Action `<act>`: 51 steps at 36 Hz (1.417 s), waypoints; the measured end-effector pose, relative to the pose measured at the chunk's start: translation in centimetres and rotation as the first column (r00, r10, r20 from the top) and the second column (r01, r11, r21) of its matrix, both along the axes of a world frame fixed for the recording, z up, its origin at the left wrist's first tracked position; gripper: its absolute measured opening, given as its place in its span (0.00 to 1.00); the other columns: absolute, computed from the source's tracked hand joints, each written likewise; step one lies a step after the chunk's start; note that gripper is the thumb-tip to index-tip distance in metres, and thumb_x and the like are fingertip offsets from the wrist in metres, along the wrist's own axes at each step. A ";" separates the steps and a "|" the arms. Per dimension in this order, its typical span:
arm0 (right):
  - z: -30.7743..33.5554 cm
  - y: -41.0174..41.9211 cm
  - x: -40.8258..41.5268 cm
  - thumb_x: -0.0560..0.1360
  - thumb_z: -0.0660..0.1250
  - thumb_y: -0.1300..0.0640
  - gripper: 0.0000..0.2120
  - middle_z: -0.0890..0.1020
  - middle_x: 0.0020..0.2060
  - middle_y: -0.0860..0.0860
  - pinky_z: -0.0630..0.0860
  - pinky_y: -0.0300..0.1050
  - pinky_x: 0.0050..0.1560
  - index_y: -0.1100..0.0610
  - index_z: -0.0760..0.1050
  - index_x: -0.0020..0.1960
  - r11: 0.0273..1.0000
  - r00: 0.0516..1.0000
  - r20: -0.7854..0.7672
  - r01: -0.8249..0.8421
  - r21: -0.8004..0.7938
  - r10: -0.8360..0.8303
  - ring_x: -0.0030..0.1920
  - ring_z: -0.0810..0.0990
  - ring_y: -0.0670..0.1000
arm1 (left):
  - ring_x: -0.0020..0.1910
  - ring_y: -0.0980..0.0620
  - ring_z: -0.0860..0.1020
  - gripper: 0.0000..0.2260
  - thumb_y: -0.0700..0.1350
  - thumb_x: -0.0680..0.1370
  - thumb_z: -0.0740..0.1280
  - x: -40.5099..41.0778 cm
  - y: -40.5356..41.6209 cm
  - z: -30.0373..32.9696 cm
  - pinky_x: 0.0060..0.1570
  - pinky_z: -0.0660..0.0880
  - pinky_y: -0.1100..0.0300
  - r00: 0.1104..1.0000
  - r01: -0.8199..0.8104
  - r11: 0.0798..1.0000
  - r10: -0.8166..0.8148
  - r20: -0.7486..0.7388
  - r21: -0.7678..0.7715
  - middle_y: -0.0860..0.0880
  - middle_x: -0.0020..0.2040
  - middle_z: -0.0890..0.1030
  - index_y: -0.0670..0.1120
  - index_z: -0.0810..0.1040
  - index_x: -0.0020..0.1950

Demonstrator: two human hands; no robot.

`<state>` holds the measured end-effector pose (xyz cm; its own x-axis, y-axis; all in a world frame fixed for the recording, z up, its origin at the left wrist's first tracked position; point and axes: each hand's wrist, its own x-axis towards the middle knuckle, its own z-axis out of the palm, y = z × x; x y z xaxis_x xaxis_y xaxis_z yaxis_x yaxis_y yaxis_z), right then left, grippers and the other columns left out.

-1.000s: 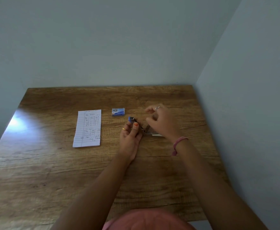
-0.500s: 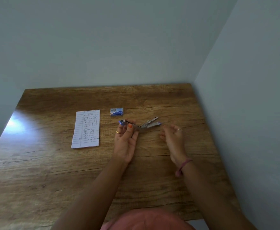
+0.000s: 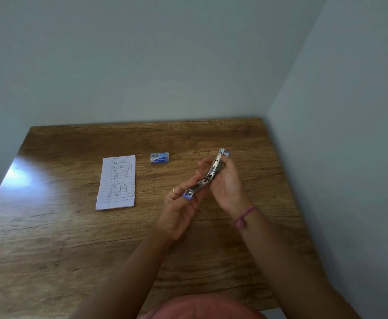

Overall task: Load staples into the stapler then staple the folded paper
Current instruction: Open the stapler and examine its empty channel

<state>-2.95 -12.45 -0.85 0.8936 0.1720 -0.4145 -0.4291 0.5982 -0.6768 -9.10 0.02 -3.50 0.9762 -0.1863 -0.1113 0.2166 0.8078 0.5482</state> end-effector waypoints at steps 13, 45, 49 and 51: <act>0.0 0.0 0.7 0.79 0.59 0.49 0.11 0.78 0.32 0.47 0.76 0.41 0.36 0.55 0.74 0.52 1.000 0.998 0.064 -0.002 -0.003 0.002 0.30 0.75 0.45 | 0.41 0.53 0.82 0.16 0.41 0.73 0.69 0.7 -1.3 2.2 0.36 0.80 0.64 0.941 0.000 0.999 0.013 -0.339 0.038 0.43 0.51 0.82 0.37 0.76 0.59; 0.4 0.1 1.4 0.79 0.57 0.54 0.19 0.82 0.37 0.49 0.73 0.39 0.32 0.67 0.73 0.62 0.923 0.991 0.054 -0.097 -0.372 0.126 0.35 0.79 0.45 | 0.29 0.57 0.76 0.13 0.46 0.74 0.71 1.4 -2.7 3.2 0.26 0.74 0.68 0.881 0.093 0.966 0.033 -0.472 0.242 0.47 0.39 0.80 0.39 0.79 0.53; 0.7 0.1 1.4 0.80 0.58 0.56 0.09 0.84 0.37 0.47 0.72 0.41 0.33 0.59 0.75 0.49 0.914 0.993 0.078 -0.052 -0.403 0.091 0.38 0.80 0.45 | 0.31 0.58 0.77 0.16 0.45 0.74 0.70 1.5 -2.6 2.8 0.28 0.75 0.68 0.898 0.084 0.960 0.042 -0.437 0.265 0.47 0.40 0.81 0.36 0.79 0.56; 0.8 0.0 1.4 0.80 0.59 0.55 0.09 0.85 0.37 0.47 0.73 0.39 0.32 0.57 0.75 0.50 0.919 0.993 0.071 -0.056 -0.391 0.090 0.37 0.81 0.44 | 0.35 0.56 0.79 0.16 0.44 0.75 0.69 1.5 -2.5 2.6 0.33 0.78 0.67 0.904 0.089 0.970 0.016 -0.427 0.226 0.46 0.42 0.81 0.35 0.78 0.58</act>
